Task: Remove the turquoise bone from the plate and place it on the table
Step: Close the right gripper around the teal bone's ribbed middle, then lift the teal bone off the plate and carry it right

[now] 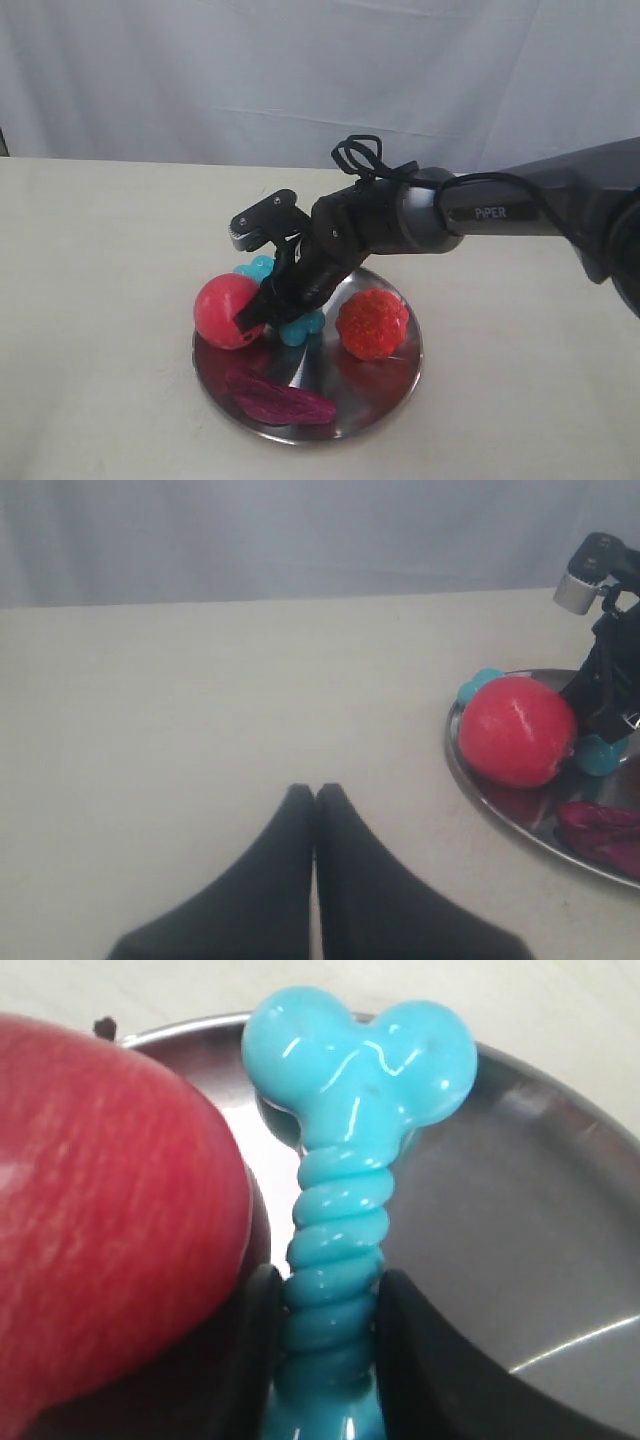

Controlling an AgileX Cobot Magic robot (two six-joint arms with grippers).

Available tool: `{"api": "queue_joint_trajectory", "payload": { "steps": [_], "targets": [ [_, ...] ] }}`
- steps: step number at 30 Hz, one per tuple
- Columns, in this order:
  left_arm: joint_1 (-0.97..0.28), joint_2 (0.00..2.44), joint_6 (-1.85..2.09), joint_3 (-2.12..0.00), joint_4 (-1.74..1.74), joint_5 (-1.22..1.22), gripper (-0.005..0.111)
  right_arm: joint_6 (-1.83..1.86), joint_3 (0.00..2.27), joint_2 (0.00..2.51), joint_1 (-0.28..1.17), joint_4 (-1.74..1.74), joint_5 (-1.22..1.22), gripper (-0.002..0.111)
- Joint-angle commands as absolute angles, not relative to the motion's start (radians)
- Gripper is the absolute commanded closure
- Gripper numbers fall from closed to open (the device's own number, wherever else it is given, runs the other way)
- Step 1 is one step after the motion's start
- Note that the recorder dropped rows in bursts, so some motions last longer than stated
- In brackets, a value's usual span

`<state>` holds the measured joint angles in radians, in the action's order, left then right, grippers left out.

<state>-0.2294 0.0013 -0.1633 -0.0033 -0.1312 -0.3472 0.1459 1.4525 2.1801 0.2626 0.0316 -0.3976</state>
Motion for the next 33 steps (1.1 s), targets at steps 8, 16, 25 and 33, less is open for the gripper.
{"api": "queue_joint_trajectory", "payload": {
  "steps": [8,16,25,33],
  "targets": [
    [-0.232,0.0,-0.165,0.0,-0.132,-0.346,0.107,0.129,1.457,2.087,0.261,0.029,-0.43,0.109],
    [-0.232,0.0,-0.167,0.0,-0.132,-0.346,0.107,0.063,1.457,1.951,0.261,0.0,-0.551,0.109],
    [-0.232,0.0,-0.167,0.0,-0.132,-0.346,0.107,-0.098,1.399,1.737,0.262,-0.127,-0.691,0.109],
    [-0.232,0.0,-0.165,0.0,-0.132,-0.346,0.107,-0.221,1.233,1.504,0.218,-0.247,-0.782,0.109]
  ]
}}
